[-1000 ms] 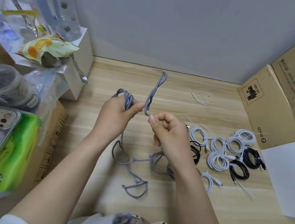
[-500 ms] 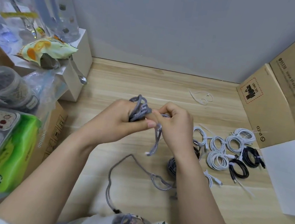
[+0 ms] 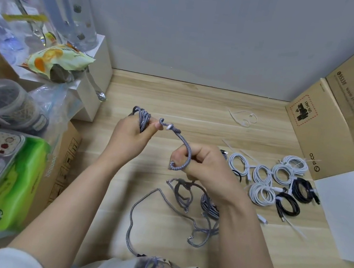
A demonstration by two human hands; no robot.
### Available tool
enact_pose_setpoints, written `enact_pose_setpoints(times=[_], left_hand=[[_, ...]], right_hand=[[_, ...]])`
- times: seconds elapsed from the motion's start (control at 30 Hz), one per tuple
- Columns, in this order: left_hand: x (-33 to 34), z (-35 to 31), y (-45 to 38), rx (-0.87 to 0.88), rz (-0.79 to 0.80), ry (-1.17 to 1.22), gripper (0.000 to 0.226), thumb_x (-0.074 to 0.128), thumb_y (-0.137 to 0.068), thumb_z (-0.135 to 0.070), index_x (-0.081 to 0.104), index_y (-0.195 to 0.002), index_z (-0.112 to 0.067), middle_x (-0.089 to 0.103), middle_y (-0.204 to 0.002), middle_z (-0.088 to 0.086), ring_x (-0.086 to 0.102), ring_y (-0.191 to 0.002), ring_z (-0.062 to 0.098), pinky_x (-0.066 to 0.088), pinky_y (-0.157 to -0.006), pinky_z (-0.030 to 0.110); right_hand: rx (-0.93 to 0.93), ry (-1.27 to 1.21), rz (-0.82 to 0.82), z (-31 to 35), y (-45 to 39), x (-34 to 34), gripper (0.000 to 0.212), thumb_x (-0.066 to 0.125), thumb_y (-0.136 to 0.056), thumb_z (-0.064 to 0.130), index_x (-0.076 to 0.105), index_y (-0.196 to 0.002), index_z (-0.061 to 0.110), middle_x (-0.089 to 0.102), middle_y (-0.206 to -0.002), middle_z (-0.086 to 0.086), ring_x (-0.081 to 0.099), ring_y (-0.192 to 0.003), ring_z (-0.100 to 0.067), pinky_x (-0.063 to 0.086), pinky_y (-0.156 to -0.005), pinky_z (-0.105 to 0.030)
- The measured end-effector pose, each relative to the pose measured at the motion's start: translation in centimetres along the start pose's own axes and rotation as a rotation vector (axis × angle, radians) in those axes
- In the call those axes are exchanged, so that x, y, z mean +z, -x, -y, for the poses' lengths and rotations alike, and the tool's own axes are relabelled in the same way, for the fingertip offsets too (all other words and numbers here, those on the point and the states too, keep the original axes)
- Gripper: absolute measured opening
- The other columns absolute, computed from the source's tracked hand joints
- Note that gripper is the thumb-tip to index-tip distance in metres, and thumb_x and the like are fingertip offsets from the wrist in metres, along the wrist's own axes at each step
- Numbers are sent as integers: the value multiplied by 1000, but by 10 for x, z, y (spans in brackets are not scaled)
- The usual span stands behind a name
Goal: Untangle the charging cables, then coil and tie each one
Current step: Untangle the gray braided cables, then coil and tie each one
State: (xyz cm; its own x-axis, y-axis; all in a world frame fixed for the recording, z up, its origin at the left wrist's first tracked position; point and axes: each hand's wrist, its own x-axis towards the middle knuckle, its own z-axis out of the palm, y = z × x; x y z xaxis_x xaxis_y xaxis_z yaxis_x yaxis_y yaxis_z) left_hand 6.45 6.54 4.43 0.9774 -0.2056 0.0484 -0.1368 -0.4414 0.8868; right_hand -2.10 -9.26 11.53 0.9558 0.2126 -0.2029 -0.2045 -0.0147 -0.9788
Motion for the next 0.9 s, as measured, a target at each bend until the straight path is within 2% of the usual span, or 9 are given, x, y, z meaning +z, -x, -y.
enact_pose_setpoints(times=[0.1, 0.2, 0.33, 0.43, 0.5, 0.57, 0.67, 0.77, 0.9], left_hand=[[5, 4, 5, 50, 23, -248, 29, 54, -93, -36, 55, -74, -14, 48, -61, -13, 44, -62, 10, 27, -56, 26], [7, 2, 10, 42, 9, -287, 30, 56, -92, -36, 46, -67, -21, 45, -60, -8, 43, -64, 18, 27, -56, 32], [6, -1, 8, 25, -45, -298, 45, 52, -83, -55, 49, -62, -15, 41, -55, -2, 42, -62, 21, 30, -54, 32], [3, -4, 8, 48, -63, -311, 42, 57, -88, -47, 51, -63, -14, 39, -52, -3, 40, -59, 22, 27, -51, 32], [2, -7, 9, 51, -46, -279, 34, 62, -87, -41, 56, -66, -15, 39, -50, -4, 40, -57, 18, 28, -51, 30], [2, -15, 12, 30, 6, -112, 25, 69, -84, -34, 62, -68, -16, 35, -47, -7, 36, -52, 11, 28, -51, 25], [1, -32, 17, -70, 184, 315, 20, 79, -68, -31, 73, -83, -18, 27, -53, -9, 31, -53, 9, 28, -50, 15], [5, -43, 21, -94, 264, 434, 12, 79, -64, -31, 75, -75, -27, 34, -62, 7, 40, -62, 17, 32, -50, 18], [17, -44, 23, -62, 142, 451, 30, 66, -81, -19, 67, -82, 11, 56, -49, -10, 52, -51, -2, 37, -50, 10]], right_hand=[[2, 36, -9, 1, 0, -2, 23, 57, -88, 7, 63, -67, 14, 55, -48, 14, 36, -44, 1, 26, -47, -9], [41, -26, -13, -2, -4, -3, 19, 52, -73, 14, 70, -68, 16, 50, -54, 10, 33, -51, -5, 21, -49, -19], [89, -60, 13, -15, -8, -7, 44, 42, -58, 10, 71, -91, 14, 62, -70, -2, 53, -65, -13, 41, -73, -30], [186, -252, 46, -19, -8, -11, 36, 51, -72, 21, 66, -103, 8, 62, -69, -7, 66, -83, -28, 44, -92, -39], [272, -333, -82, -22, -12, -9, 30, 59, -81, 34, 64, -93, 6, 58, -57, -6, 68, -78, -33, 45, -92, -44], [278, -353, -247, -29, -17, -6, 28, 51, -92, 31, 58, -81, 6, 53, -49, -4, 68, -67, -30, 45, -95, -49], [235, -403, -351, -34, -20, -1, 31, 45, -98, 24, 56, -74, 7, 48, -46, 1, 58, -49, -14, 54, -74, -38], [199, -403, -289, -31, -20, 5, 27, 47, -96, 24, 68, -80, 17, 38, -42, 6, 37, -45, -11, 42, -54, -26], [256, -416, -190, -32, -21, 12, 28, 44, -98, 24, 54, -75, 10, 34, -43, 5, 31, -42, -10, 32, -48, -25]])
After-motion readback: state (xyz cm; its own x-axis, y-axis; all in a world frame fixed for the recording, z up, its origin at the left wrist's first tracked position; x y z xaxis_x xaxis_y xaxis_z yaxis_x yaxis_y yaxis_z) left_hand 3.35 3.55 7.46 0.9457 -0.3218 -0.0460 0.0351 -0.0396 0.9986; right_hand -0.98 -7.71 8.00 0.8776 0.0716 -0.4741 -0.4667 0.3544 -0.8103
